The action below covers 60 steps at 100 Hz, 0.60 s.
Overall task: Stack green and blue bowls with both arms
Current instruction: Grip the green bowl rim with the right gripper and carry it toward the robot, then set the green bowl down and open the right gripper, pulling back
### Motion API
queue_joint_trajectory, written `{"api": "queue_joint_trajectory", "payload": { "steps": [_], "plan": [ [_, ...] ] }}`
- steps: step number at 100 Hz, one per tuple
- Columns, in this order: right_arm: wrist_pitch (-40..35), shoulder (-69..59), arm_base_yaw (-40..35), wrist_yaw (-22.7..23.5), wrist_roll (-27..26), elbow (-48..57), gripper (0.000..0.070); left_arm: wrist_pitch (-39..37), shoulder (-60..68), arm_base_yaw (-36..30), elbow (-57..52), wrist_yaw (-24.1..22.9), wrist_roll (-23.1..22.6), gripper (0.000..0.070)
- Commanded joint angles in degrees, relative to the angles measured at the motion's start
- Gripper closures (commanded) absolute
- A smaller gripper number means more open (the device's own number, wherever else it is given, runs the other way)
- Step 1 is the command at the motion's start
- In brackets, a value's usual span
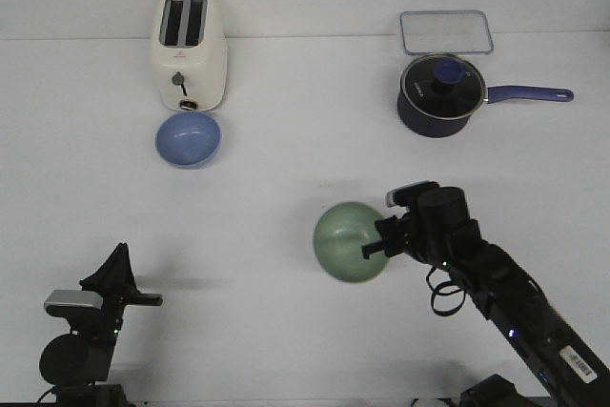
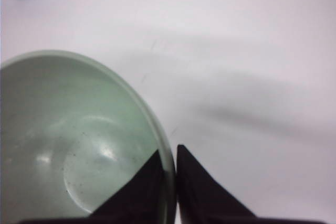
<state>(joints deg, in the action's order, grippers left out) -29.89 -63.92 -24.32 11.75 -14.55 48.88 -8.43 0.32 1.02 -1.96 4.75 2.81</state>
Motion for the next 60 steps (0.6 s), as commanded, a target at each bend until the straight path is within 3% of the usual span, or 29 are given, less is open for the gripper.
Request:
{"api": "queue_joint_trajectory", "payload": {
  "steps": [1,26,44,49,60],
  "plan": [
    [3.10,-1.11,-2.89,-0.37,-3.45,-1.57,0.0700,-0.63,-0.04,0.09,1.11,0.22,-0.11,0.0685],
    [7.28,-5.75,-9.51,-4.83,-4.48,-6.54,0.0700,-0.66,-0.04,0.09,1.07,0.22,6.01,0.0685],
    [8.68,-9.66,-10.23,-4.44,-3.15,-6.54,0.0700,-0.66,-0.04,0.09,1.05,0.22,11.45,0.0687],
    [9.07,-10.16,-10.21,-4.24,-2.43,-6.51,0.0659,-0.63,-0.04,0.09,1.05,0.22,12.81,0.0688],
    [9.35,-9.62,-9.57,-4.26,-1.97,-6.05,0.0440,-0.66,-0.04,0.09,0.90,0.22,17.66,0.0688]
  ]
}}
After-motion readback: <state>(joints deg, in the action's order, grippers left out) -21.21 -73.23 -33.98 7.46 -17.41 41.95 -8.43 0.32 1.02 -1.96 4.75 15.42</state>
